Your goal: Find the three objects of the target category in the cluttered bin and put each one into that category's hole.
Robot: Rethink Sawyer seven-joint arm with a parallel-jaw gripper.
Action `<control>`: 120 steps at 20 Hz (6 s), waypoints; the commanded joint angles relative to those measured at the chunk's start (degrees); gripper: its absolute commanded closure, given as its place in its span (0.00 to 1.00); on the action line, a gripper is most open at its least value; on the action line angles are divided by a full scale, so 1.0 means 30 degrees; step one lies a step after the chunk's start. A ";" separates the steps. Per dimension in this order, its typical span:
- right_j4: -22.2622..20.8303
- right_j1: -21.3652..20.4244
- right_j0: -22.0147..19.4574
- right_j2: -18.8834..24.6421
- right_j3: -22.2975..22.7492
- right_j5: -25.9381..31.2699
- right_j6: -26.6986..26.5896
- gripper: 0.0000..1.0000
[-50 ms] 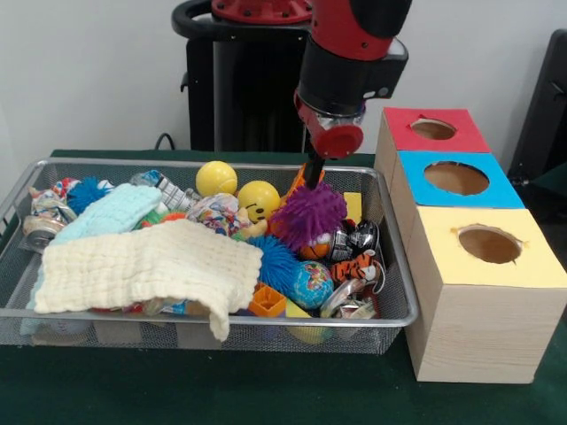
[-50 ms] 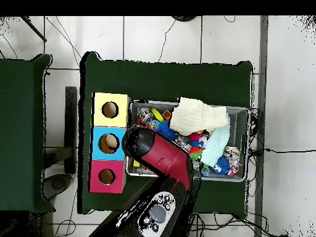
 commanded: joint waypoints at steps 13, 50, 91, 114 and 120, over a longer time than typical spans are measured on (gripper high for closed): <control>-0.3806 0.0903 0.0361 -0.2111 -0.1365 -0.4272 0.1779 1.00; -0.4888 -0.0230 -0.2842 0.1784 -0.0327 -0.7041 0.1001 0.00; -0.1620 -0.1895 -0.4907 0.8351 0.2746 -0.7591 0.3700 0.00; -0.1492 -0.2258 -0.6815 1.2079 0.7567 -1.3895 0.5089 0.00; -0.3252 -0.1757 -0.8556 1.3654 0.9693 -1.6868 0.5726 0.00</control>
